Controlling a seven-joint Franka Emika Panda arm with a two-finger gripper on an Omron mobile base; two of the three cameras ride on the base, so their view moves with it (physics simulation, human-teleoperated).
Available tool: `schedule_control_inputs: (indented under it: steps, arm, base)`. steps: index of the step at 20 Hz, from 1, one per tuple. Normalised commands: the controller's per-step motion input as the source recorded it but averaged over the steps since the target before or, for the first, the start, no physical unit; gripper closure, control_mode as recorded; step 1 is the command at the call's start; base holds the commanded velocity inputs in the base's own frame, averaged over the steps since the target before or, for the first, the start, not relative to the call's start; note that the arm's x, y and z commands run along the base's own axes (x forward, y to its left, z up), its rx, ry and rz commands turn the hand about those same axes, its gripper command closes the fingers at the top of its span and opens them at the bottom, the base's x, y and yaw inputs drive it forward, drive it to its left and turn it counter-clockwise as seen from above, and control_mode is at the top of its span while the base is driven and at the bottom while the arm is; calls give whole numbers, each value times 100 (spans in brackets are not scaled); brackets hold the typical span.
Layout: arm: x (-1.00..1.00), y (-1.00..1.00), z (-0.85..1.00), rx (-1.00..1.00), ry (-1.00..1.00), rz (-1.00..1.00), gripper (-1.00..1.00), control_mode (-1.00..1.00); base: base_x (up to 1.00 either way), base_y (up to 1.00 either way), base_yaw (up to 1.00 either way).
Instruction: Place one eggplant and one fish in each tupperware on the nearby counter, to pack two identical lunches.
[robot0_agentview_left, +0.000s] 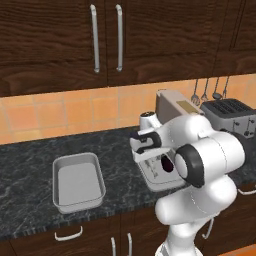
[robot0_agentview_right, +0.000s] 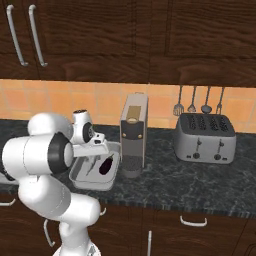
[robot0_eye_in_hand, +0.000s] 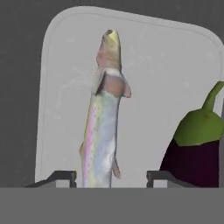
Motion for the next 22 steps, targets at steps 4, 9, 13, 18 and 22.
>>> schedule_control_inputs:
  steps: [4, 9, 13, 18, 22]
  arm:
    - [-32, -7, 20, 0, -4, 0, -100, -100]
    - [-100, -19, 46, 3, -14, 0, -100, -100]
    - [-100, -19, 49, 9, -23, 0, -100, -100]
    - [-100, -2, 90, 13, -20, 1, -100, -100]
    - [-100, -16, 100, 8, -1, 0, -100, -100]
  base:
    - [0, 0, 0]
    - [0, 0, 0]
    - [0, 0, 0]
    - [0, 0, 0]
    - [0, 0, 0]
